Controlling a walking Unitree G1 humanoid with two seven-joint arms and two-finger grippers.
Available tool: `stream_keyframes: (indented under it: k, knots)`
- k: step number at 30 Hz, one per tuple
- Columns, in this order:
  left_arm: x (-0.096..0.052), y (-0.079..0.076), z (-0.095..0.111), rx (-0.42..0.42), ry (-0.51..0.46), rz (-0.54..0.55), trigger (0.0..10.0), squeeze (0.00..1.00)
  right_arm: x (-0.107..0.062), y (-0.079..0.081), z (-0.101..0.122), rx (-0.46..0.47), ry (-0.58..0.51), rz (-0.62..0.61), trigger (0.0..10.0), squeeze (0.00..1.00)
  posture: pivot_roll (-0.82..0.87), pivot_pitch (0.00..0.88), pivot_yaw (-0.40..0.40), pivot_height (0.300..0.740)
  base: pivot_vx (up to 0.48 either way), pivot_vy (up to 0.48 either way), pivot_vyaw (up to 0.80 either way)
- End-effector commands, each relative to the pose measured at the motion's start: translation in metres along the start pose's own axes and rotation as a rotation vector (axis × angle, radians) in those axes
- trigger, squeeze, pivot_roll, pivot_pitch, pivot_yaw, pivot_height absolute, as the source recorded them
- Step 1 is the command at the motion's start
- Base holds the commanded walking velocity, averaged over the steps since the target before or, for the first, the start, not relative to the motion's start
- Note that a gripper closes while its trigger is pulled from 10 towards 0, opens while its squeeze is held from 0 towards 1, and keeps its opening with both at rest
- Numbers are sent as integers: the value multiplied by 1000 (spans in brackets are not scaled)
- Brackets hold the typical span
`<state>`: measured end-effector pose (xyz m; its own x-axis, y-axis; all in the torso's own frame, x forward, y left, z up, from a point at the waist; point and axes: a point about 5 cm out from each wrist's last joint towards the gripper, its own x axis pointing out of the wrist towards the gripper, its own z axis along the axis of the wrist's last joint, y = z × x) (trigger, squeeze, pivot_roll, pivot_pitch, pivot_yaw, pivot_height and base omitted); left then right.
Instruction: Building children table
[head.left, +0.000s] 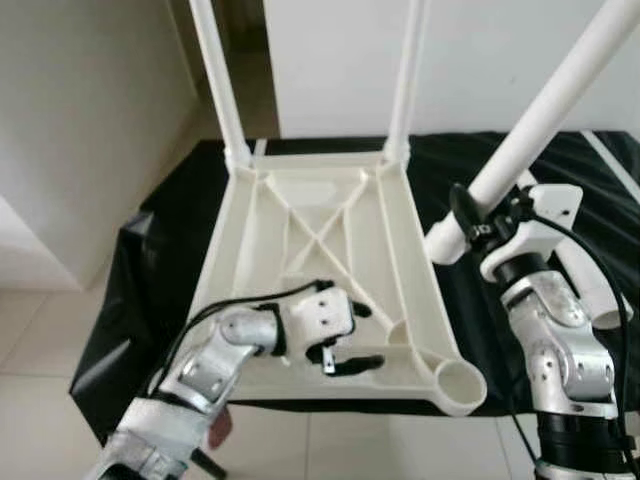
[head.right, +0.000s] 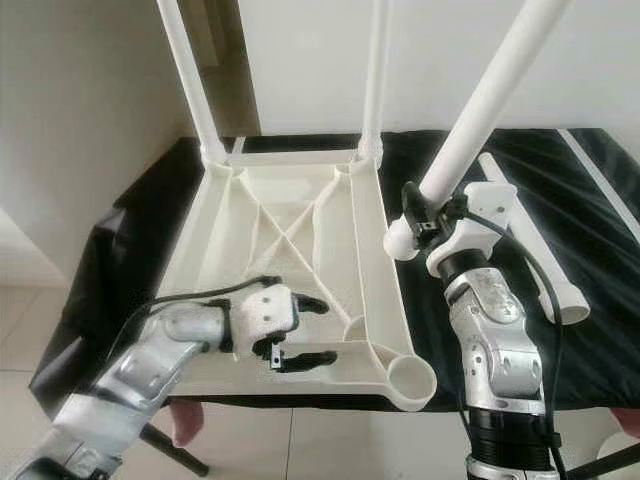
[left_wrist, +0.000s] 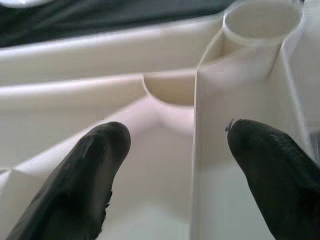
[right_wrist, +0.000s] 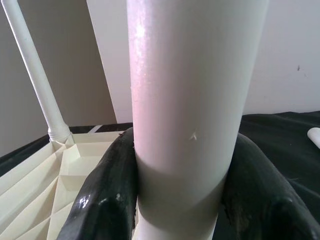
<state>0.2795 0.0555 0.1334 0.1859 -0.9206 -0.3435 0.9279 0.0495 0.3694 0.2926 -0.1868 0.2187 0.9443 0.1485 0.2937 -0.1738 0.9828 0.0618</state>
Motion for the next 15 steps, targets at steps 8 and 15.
stream_keyframes:
  k: [8, 15]
  knots:
    - [16, 31, -8, 40, 139, 346, 10000, 0, 3, 0, 3, -18, 1, 6, 10000, 0, -11, 0, 29, 740, 0, 0, 0]
    - [35, 43, 3, 66, 138, 399, 10000, 0, 2, 0, 2, -16, 5, 2, 10000, 0, -9, 0, 30, 740, 0, 0, 0]
